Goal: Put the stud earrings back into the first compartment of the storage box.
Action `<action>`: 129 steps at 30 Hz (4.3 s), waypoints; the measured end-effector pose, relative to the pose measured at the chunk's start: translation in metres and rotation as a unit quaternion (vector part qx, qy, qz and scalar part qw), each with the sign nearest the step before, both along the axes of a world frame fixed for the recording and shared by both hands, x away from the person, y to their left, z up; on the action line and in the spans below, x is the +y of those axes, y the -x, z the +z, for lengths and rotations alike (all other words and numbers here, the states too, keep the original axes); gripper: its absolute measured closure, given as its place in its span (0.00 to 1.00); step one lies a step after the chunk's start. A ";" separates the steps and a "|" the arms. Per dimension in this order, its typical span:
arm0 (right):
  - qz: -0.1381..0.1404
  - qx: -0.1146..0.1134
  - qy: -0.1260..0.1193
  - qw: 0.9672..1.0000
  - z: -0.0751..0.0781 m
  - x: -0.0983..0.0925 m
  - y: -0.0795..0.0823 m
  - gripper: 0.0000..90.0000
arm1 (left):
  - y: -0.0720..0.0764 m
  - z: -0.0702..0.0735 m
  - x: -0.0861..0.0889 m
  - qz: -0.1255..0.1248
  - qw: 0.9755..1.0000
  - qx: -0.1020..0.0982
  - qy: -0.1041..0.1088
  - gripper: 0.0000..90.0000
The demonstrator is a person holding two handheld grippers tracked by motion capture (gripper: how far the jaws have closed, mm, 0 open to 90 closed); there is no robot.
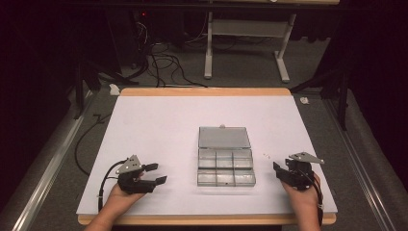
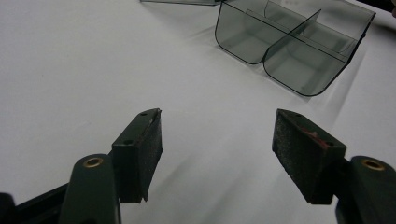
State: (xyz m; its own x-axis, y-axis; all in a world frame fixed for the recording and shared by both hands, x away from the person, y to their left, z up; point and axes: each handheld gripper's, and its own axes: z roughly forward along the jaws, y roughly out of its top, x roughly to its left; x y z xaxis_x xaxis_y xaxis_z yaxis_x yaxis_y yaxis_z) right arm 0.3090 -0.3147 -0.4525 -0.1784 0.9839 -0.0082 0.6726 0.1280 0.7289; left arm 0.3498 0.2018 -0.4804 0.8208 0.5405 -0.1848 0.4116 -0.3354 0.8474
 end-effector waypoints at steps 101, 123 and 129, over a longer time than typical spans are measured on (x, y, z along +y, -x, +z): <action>0.098 0.333 0.089 0.934 0.015 0.026 -0.130 0.87 | 0.011 -0.001 -0.005 -0.018 0.999 -0.046 -0.017 0.32; 0.122 0.327 0.095 0.932 0.037 0.031 -0.118 0.96 | 0.012 -0.001 -0.006 -0.018 0.998 -0.047 -0.023 0.32; 0.129 0.324 0.089 0.933 0.044 0.033 -0.113 0.96 | 0.011 -0.001 -0.007 -0.020 0.998 -0.046 -0.024 0.32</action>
